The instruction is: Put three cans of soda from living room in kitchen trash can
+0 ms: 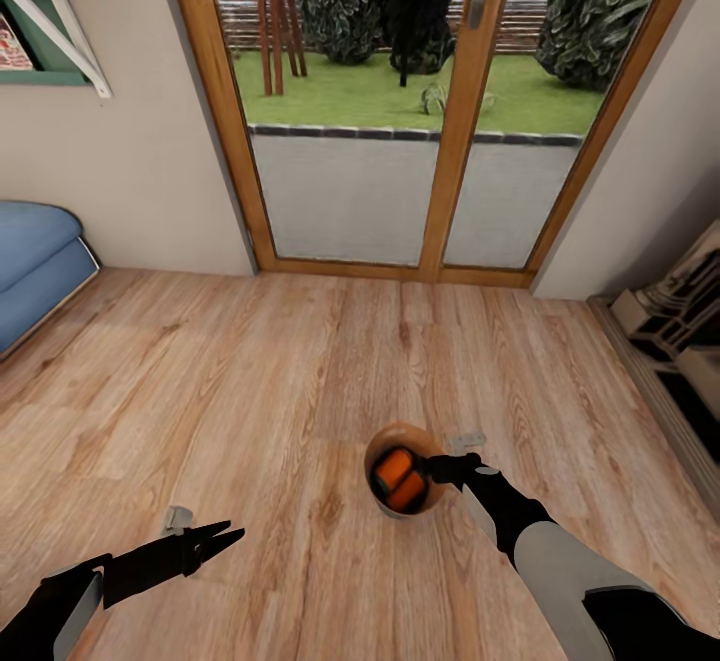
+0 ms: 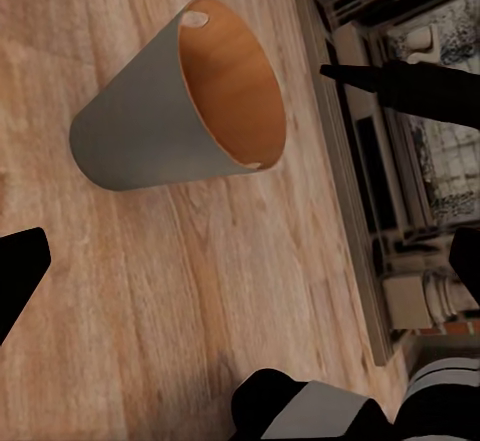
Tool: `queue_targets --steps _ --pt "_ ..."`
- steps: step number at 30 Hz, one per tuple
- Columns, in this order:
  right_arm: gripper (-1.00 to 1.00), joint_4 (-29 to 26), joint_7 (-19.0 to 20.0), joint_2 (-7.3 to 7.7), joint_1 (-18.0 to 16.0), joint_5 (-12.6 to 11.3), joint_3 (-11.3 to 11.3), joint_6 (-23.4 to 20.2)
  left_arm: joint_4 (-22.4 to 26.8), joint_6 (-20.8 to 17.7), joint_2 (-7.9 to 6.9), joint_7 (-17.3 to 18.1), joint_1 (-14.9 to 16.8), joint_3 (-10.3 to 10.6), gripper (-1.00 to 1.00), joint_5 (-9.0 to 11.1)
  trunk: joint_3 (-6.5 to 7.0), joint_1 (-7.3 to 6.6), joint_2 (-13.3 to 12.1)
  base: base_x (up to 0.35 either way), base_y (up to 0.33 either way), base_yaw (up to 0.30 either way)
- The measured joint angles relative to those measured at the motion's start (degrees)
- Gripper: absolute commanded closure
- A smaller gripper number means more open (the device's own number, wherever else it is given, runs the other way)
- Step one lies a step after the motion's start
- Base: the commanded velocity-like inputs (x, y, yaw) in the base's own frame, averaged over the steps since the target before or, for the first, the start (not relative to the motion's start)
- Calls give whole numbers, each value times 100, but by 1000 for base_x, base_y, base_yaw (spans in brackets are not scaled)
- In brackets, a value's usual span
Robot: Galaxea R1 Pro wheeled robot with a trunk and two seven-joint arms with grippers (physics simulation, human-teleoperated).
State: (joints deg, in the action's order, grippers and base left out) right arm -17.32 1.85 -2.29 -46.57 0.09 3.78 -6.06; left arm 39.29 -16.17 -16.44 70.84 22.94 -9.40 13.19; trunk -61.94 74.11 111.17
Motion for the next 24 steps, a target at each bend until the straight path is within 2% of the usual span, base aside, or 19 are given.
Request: queue_targets --steps 24 --pt "-100 0 0 0 -1 0 0 0 0 -3 0 0 0 6 -100 0 431 -527 -963 0 0 0"
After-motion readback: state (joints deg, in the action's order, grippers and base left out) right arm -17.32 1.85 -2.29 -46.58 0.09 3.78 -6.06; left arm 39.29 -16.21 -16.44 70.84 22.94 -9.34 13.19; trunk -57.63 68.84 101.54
